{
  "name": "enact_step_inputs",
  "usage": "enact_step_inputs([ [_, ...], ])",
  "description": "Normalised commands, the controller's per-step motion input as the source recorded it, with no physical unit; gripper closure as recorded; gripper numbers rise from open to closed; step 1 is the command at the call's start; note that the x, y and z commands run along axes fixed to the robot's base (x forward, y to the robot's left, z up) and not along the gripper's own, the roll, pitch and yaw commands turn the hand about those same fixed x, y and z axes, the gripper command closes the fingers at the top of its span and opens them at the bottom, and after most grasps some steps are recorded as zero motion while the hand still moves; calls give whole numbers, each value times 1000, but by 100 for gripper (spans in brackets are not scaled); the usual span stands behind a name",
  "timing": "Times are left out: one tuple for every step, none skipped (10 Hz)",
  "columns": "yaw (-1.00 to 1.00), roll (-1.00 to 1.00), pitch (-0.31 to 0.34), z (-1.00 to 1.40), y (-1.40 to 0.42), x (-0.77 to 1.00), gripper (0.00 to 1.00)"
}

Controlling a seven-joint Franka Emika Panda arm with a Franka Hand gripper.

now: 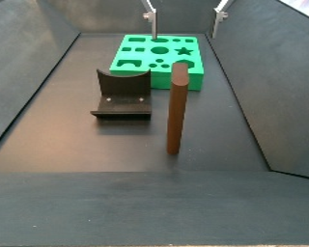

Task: Pick up the square-circle object. Move up. Rotate the square-circle object. Move to above the board. Insert the square-circle object.
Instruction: Pick up the square-circle object.

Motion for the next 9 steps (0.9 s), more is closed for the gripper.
enact_step_inputs([
  [0,-89,131,-254,531,306,0],
  [-29,-136,99,-397,780,226,0],
  [-66,-163,79,-366,769,217,0],
  [-117,-194,34,-354,726,154,0],
  [-137,-211,24,-357,706,149,0],
  [-97,-209,0,-343,720,91,0],
  [-3,-100,0,-317,386,63,0],
  [0,-71,-56,-311,263,0,0],
  [0,0,-57,-326,77,0,0],
])
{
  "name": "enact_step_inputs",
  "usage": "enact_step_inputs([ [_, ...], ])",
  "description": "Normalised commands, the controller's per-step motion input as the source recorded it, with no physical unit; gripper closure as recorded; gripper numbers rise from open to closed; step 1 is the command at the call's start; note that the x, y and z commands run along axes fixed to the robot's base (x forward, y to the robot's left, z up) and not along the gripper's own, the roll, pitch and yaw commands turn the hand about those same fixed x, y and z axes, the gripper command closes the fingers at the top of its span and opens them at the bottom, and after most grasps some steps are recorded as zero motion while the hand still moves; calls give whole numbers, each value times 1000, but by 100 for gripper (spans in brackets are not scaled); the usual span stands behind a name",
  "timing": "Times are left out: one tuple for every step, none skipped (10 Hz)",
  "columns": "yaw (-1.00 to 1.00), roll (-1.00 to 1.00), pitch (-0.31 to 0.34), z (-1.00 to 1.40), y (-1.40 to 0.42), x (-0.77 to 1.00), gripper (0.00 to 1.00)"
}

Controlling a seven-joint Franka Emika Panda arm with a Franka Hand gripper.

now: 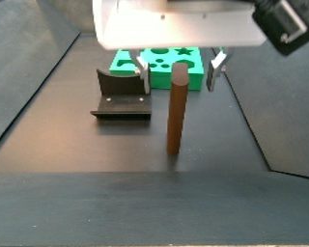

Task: Pick up the square-circle object. Move up. Rotate the square-circle object. Move to above the board. Insert the square-circle object.
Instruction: Pick up the square-circle object.

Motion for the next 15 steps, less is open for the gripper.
enact_step_inputs([
  [0,6,-26,-271,0,0,0],
  [0,16,-7,-191,0,0,0],
  [0,53,0,-229,0,0,0],
  [0,59,-17,-211,0,0,0],
  [-14,0,0,0,0,-3,0],
  [0,-6,0,-6,0,0,0],
  [0,0,0,0,0,0,0],
  [0,0,0,0,0,0,100],
  [0,0,0,0,0,0,100],
  [0,0,0,0,0,0,100],
  [0,0,0,0,0,0,100],
  [0,0,0,0,0,0,100],
  [0,0,0,0,0,0,100],
  [0,0,0,0,0,0,100],
  [0,0,0,0,0,0,100],
])
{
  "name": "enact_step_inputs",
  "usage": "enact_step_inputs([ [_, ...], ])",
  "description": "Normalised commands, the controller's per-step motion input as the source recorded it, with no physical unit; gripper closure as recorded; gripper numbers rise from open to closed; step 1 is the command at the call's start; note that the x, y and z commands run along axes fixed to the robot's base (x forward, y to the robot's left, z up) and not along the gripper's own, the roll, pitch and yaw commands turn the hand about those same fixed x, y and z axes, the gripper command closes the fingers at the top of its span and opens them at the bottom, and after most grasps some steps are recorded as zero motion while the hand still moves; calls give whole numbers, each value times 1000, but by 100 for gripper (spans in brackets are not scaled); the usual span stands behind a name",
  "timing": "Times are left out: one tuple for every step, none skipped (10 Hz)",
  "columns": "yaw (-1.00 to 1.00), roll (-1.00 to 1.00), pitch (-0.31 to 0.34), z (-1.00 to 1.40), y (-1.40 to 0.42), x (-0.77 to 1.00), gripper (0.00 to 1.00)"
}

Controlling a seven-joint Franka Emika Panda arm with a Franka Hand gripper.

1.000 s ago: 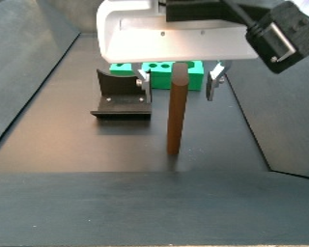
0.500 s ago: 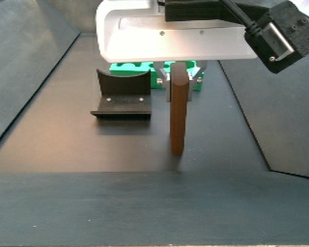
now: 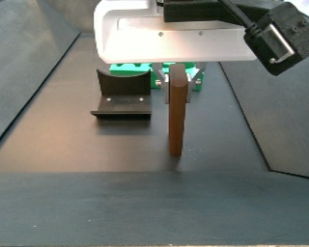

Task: Pick up the square-circle object. Move up. Rotate the square-circle object. Move to above the board. Insert the square-circle object.
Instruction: Pick up the square-circle object, then move up.

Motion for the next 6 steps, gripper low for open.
enact_step_inputs([
  [0,0,0,0,0,0,100],
  [0,0,0,0,0,0,100],
  [0,0,0,0,0,0,100],
  [0,0,0,833,0,0,100],
  [-44,-2,23,772,-28,-13,100],
  [-43,14,36,647,-14,-16,100],
])
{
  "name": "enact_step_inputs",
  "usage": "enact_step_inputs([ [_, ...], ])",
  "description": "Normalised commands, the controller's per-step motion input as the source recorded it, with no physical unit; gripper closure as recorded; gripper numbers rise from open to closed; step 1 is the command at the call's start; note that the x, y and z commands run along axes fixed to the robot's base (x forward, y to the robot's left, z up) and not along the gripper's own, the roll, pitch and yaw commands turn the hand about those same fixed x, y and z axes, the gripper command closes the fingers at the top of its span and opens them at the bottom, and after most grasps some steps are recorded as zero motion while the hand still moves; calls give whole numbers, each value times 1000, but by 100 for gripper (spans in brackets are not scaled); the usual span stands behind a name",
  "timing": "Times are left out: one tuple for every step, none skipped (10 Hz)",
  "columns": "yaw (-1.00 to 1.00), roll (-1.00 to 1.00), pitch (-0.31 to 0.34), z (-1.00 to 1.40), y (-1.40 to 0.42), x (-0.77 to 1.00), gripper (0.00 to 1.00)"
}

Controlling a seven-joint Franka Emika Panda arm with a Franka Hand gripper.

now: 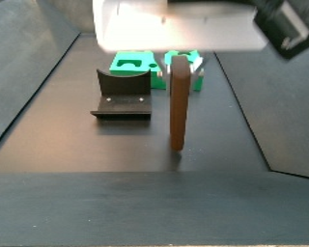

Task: Pick up the square-circle object. Move up. Rotate the square-circle object. Move to above the board. Insert the square-circle object.
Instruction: Move up, then rotate the square-circle object.

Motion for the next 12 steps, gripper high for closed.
enact_step_inputs([
  [-38,23,45,546,-6,-17,100],
  [-26,39,61,332,-2,-8,100],
  [-17,47,76,170,1,-2,100],
  [0,0,0,496,-1000,-383,100],
  [9,10,-18,502,-1000,-384,100],
  [15,67,-56,506,-1000,-390,100],
  [16,90,-47,491,-1000,-382,100],
  [19,102,-23,442,-1000,-336,100],
  [19,96,2,408,-1000,-315,100],
  [19,80,40,351,-1000,-262,100],
  [21,83,41,258,-831,-192,100],
  [20,88,36,158,-611,-120,100],
])
